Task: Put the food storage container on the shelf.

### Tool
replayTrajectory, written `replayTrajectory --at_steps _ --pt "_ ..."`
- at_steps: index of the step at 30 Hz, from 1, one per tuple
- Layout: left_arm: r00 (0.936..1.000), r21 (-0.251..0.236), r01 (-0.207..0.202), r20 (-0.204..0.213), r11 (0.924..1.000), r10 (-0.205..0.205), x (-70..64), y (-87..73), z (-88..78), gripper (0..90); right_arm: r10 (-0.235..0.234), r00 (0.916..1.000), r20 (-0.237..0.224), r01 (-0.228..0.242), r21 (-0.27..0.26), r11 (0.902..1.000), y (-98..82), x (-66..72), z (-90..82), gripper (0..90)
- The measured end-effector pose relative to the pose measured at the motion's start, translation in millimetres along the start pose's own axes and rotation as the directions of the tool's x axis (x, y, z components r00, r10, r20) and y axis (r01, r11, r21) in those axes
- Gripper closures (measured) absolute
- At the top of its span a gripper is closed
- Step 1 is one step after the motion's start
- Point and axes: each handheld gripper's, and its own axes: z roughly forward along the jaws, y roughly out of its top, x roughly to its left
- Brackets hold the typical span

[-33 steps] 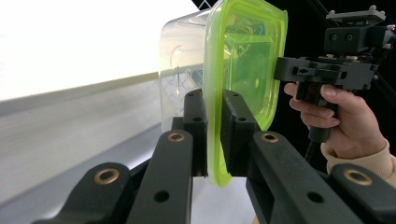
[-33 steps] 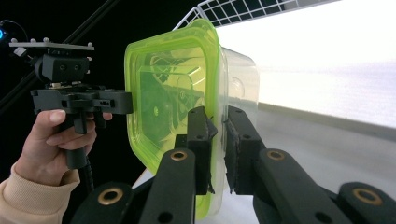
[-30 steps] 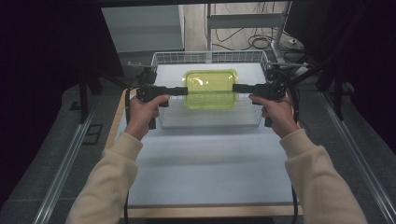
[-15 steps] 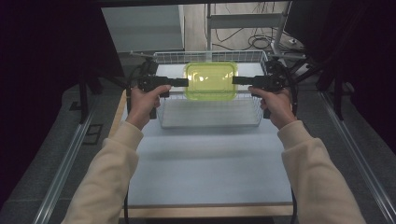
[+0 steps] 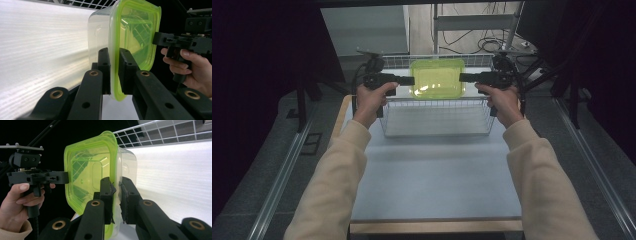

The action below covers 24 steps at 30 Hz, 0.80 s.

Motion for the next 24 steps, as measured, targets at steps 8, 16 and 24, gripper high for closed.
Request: replayTrajectory --at_steps 8,16,24 --pt "0.9997 -0.002 0.021 -0.013 0.9998 -0.021 7.7 8.1 9.2 81.8 0.028 0.9995 0.014 -0.028 -0.004 0.9996 7.1 -12.7 11.5 80.4" --pt "0.9989 -0.013 0.047 0.007 0.9988 -0.047 18.0 9.6 13.0 81.6 0.033 0.9993 0.020 -0.033 -0.006 0.9994 8.6 -19.8 19.2 80.0" --pt "0.9942 -0.031 0.102 0.038 0.9943 -0.101 28.3 13.5 17.9 79.2 0.013 0.9984 0.056 -0.012 -0.024 0.9996 11.8 -22.9 28.4 76.0"
